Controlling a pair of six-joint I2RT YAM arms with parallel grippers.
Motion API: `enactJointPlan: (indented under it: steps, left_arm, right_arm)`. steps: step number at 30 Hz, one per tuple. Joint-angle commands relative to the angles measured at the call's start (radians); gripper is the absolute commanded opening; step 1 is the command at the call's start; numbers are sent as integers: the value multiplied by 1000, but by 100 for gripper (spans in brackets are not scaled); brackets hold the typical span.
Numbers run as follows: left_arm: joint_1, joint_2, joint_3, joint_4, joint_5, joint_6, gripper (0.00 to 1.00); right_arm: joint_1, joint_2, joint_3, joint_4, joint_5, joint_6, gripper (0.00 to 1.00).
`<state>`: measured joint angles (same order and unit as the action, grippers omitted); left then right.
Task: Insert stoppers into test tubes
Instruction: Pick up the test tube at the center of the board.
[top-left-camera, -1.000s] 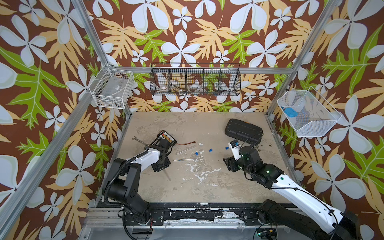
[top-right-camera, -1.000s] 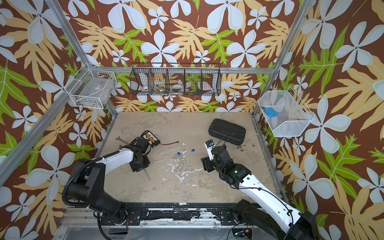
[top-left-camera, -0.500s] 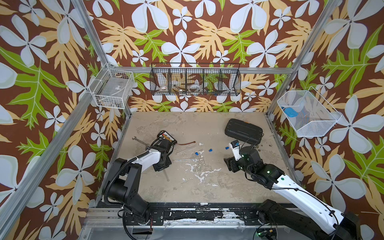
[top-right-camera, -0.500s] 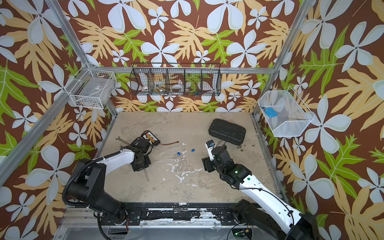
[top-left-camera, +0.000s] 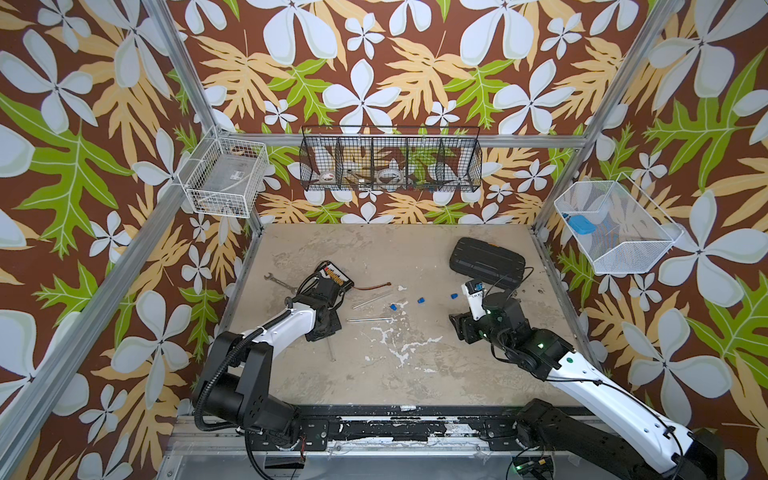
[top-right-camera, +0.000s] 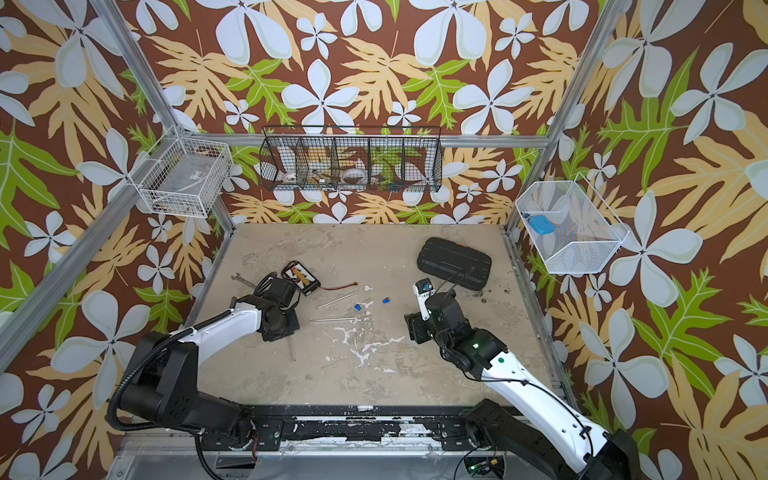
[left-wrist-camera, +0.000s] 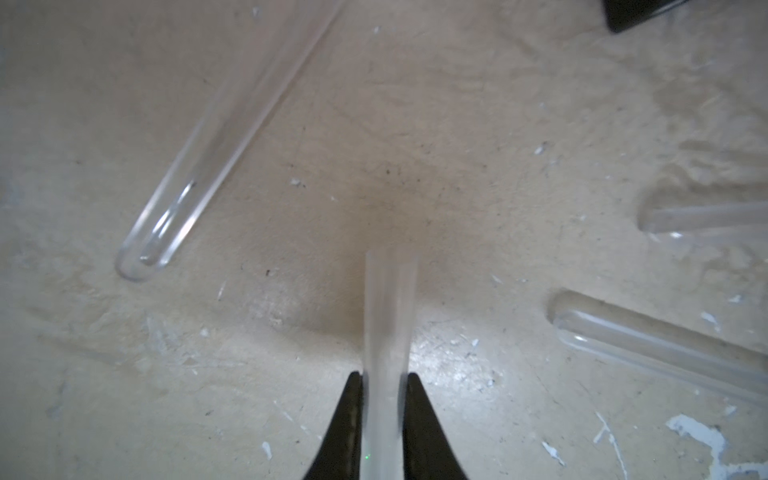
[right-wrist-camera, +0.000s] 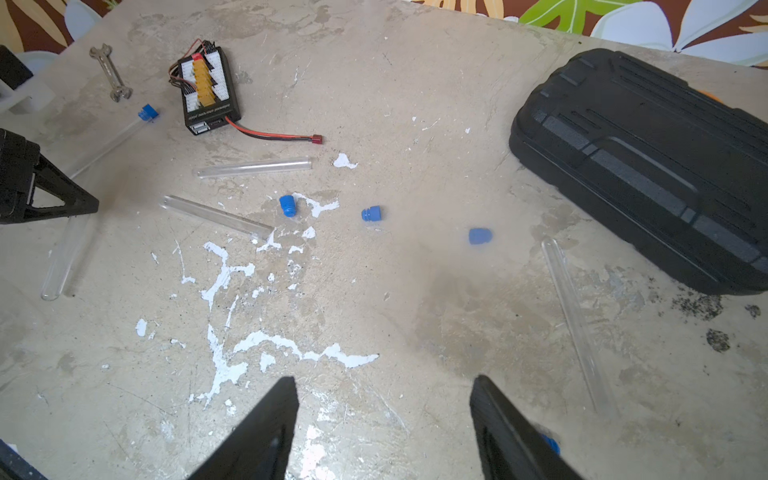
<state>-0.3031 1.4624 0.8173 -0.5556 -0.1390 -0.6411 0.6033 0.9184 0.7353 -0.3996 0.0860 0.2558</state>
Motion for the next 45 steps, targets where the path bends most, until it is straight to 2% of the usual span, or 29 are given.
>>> enactJointPlan:
  steps: [1,6,12,17,21,24,28,32,38,45]
  left_arm:
    - [-3,-48,-3,55,32,83,6]
    - [-8,-164,-8,176,134,211,3]
    - [-38,-312,-79,425,360,381,4]
    - [-109,-380,-135,568,468,550,0]
    - [-146,-398,-156,641,538,633,0]
    - [-173,-392,-159,672,586,679,0]
    - [-228,-368,-146,662,614,760,0]
    - [-291,-353,-135,655,567,825,0]
    - [-339,-328,-117,643,523,891,0]
    - [-353,-321,-114,627,528,942,0]
  right_arm:
    - [1,-11,9,-29,26,29,69]
    - [1,-36,12,-33,15,77,67]
    - [1,-49,47,-33,-44,132,64]
    - [1,-37,99,-6,-221,124,63]
    - [0,-32,111,69,-403,113,63]
    - [1,-23,123,130,-490,129,63]
    - [1,48,181,145,-593,163,63]
    - [3,175,288,50,-670,188,62]
    - [7,349,427,-113,-709,212,57]
    - [15,519,564,-232,-749,248,51]
